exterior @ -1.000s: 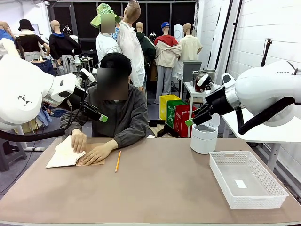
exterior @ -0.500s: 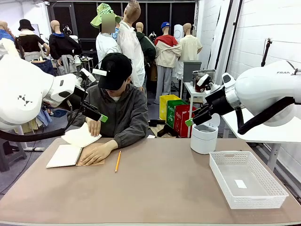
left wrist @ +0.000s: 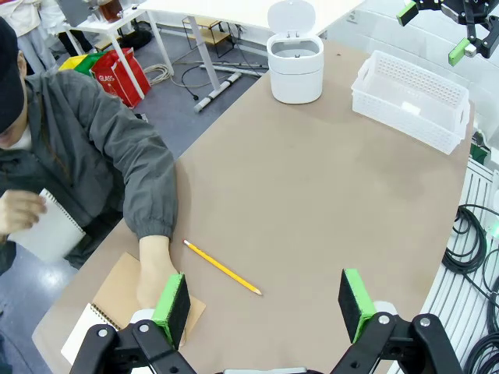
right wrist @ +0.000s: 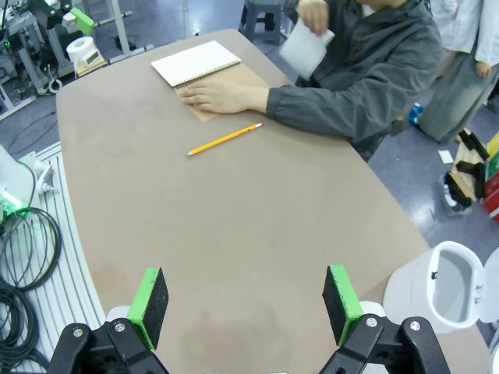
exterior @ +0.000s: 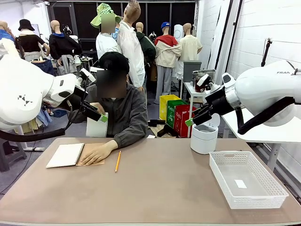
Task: Sort the paper based on its condition.
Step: If a person hands you a paper, place it in the Organizing basket , and if it's crumpled, put it in the Trash can.
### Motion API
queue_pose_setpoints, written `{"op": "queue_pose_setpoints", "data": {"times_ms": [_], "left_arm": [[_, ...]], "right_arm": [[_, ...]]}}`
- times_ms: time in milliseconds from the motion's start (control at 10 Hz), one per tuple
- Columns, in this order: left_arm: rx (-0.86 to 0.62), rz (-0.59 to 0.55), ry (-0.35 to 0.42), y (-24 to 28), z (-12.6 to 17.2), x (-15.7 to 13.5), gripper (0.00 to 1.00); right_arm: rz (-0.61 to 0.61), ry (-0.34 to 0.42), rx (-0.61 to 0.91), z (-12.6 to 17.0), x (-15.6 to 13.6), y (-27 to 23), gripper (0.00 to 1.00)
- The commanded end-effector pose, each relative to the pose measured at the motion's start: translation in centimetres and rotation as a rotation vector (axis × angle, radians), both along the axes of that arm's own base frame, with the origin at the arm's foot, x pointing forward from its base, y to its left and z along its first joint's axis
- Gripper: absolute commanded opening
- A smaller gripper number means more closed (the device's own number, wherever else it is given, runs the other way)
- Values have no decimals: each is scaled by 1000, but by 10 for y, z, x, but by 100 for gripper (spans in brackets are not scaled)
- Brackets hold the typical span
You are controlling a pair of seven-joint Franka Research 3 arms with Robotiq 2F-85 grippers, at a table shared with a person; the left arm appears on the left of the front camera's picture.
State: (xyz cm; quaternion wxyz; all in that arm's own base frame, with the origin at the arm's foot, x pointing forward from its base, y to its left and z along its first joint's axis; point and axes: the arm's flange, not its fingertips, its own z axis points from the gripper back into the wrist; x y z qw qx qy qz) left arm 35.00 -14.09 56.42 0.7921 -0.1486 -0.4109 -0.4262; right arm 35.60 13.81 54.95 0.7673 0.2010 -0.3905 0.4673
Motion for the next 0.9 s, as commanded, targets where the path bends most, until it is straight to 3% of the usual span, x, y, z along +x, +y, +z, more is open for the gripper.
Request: {"op": "queue_pose_setpoints", "data": {"times_ms": [0, 800], "left_arm": [[-3, 3, 9, 0, 0, 0, 100], [-3, 3, 9, 0, 0, 0, 100]], "right_arm": [[16, -1, 12, -3, 3, 0, 100], [16, -1, 12, -3, 3, 0, 100]]}}
